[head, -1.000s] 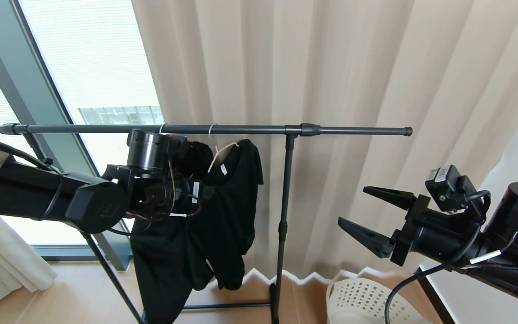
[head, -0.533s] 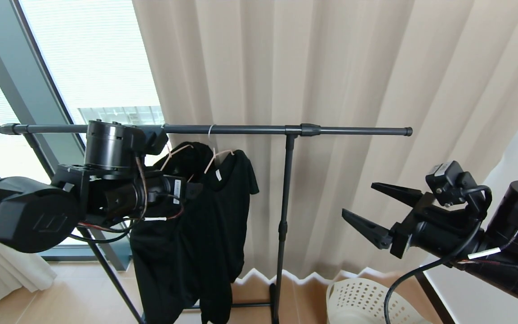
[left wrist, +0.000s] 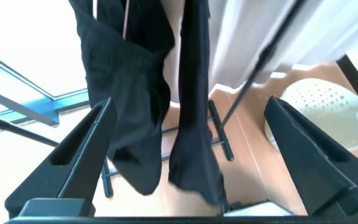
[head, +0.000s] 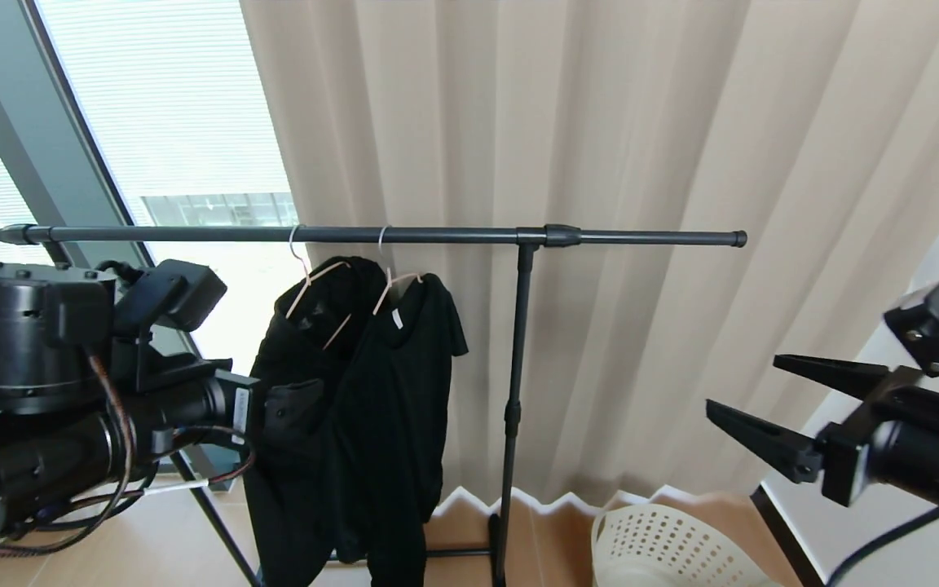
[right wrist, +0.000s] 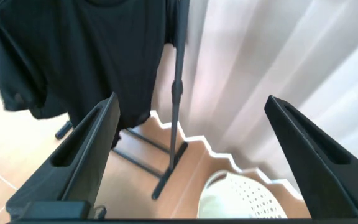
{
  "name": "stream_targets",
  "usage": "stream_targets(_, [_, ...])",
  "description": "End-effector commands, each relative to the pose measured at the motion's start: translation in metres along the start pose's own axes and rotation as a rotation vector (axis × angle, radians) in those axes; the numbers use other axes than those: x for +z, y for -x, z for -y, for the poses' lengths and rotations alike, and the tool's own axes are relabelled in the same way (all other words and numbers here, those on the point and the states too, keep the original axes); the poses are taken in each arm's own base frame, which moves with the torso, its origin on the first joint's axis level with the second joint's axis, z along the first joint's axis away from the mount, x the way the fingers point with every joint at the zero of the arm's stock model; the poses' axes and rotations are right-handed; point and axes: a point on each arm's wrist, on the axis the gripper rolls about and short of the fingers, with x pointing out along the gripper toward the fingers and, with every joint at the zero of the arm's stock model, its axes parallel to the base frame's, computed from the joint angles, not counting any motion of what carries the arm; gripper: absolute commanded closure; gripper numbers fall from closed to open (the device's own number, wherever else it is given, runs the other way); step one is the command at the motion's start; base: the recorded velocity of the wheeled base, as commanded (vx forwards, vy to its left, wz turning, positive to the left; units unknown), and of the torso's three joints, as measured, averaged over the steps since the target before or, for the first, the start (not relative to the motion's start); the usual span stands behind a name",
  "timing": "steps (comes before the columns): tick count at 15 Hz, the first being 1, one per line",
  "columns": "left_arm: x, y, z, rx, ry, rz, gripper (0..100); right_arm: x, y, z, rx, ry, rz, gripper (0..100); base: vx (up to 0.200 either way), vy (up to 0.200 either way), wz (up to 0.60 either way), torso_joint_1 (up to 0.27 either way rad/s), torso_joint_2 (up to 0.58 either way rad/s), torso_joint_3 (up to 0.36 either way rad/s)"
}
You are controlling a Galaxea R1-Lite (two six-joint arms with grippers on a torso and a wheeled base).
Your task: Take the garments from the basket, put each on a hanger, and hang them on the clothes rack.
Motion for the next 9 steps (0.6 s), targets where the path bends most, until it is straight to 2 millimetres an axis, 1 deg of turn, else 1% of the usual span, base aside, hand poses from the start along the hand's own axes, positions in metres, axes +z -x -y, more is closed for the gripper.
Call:
stream_targets(1, [-0.017, 0.035, -0.001, -0.016, -0.001, 0.043, 0, -0.01, 0.056, -0.006, -0.025, -0.003, 0.096, 0, 0.0, 0.0, 0.0, 0.0, 0.0, 0.0])
stream_targets(2, [-0.027, 0.044, -0.002, -0.016, -0.002, 0.04, 0, -0.02, 0.064, -0.007, -0.025, -0.005, 0.105, 0, 0.0, 0.0, 0.0, 0.0, 0.0, 0.0])
stream_targets(3, [-0.034, 0.048, -0.003, -0.016, -0.002, 0.034, 0, -0.025, 0.069, -0.008, -0.026, -0.005, 0.114, 0, 0.0, 0.0, 0.0, 0.0, 0.0, 0.0])
stream_targets(4, [-0.049, 0.058, -0.004, -0.016, -0.003, 0.028, 0, -0.038, 0.079, -0.01, -0.028, -0.003, 0.118, 0, 0.0, 0.0, 0.0, 0.0, 0.0, 0.0])
stream_targets(6, [-0.064, 0.068, -0.005, -0.017, -0.004, 0.022, 0, -0.054, 0.088, -0.011, -0.049, -0.004, 0.12, 0, 0.0, 0.0, 0.0, 0.0, 0.0, 0.0])
stream_targets(7, [-0.081, 0.076, -0.006, -0.016, 0.002, 0.009, 0, -0.074, 0.099, -0.012, -0.083, -0.004, 0.123, 0, 0.0, 0.0, 0.0, 0.0, 0.0, 0.0])
stream_targets(8, [-0.092, 0.082, -0.007, -0.016, 0.01, 0.003, 0, -0.088, 0.107, -0.014, -0.095, -0.003, 0.138, 0, 0.0, 0.0, 0.0, 0.0, 0.0, 0.0])
stream_targets(9, [-0.096, 0.085, -0.007, -0.016, 0.014, 0.008, 0, -0.093, 0.11, -0.014, -0.097, -0.001, 0.152, 0, 0.0, 0.0, 0.0, 0.0, 0.0, 0.0])
